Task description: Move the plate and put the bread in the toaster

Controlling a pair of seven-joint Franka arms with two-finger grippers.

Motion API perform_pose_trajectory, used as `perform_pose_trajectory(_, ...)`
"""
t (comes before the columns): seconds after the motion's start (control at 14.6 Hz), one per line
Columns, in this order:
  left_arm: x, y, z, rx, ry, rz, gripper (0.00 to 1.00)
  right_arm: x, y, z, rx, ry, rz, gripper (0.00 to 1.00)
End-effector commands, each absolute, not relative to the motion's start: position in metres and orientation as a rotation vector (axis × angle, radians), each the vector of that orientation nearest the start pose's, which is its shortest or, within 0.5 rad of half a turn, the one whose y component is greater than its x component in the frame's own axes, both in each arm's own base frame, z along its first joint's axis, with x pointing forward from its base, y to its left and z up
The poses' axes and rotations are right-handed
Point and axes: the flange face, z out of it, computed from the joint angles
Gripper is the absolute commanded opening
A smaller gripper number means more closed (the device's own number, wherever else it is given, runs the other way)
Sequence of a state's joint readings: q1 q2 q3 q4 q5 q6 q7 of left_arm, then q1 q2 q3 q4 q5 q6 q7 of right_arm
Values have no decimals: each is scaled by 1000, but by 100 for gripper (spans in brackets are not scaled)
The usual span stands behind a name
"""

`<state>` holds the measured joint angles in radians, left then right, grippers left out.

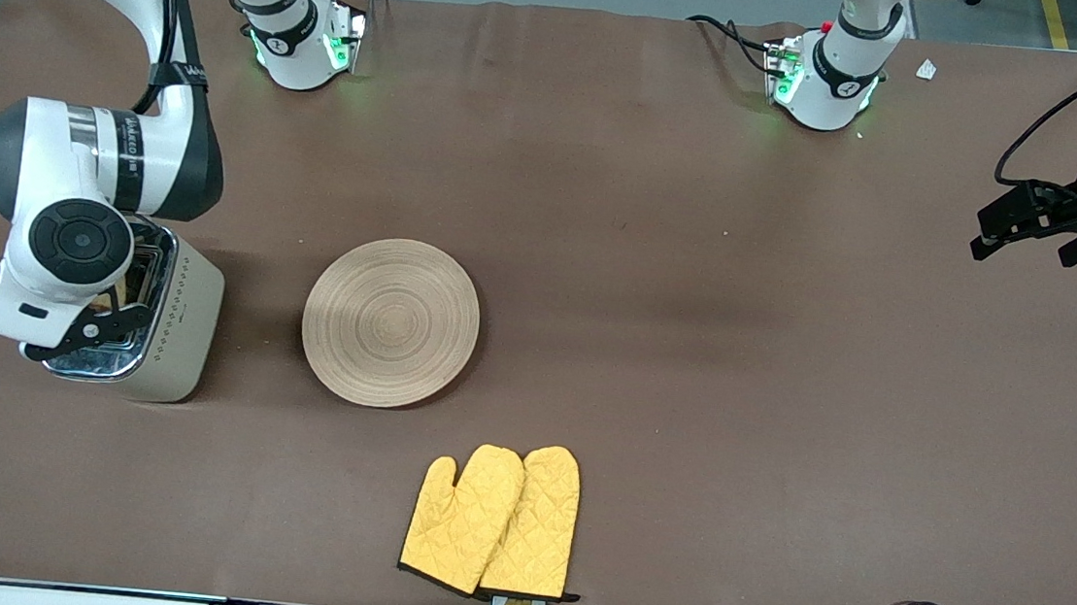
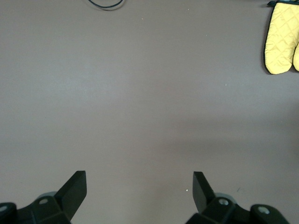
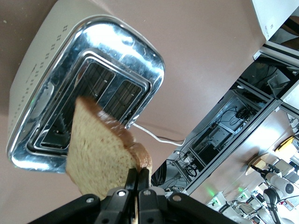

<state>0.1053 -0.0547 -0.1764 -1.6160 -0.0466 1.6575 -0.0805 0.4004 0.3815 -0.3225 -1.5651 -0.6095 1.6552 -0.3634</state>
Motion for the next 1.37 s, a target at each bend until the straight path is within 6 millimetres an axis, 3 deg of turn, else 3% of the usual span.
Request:
perform_pose_trajectory(0.0,543,-46,646,-3180,4,-138,100,644,17,435,2310,692,-455,0)
perform_pose_trajectory(0.14,543,-46,647,-3180,4,-141,100,650,19,447,2317,679,-418,0)
perform_pose_trajectory(0.27,543,-46,646,-3180,4,-138,100,662,26,443,2310,656,-403,0)
perform_pose_trajectory(0.69,544,-44,646,-3180,1,-139,100,677,32,410,2307,539,-382,0)
perform_pose_trajectory(0.89,544,-44,646,-3180,1,-139,100,685,39,401,2344,452,-347,0)
perform_pose_trajectory(1.1,544,-44,645,-3180,4,-136,100,686,32,395,2376,399,-344,3)
perform_pose_trajectory(1.17,544,-44,645,-3180,4,-136,100,687,26,391,2405,355,-344,33)
perform_pose_trajectory(1.24,544,-44,645,-3180,6,-136,100,687,19,380,2446,323,-359,86)
perform_pose_trajectory(1.3,544,-43,644,-3180,6,-134,100,687,13,376,2521,287,-365,100)
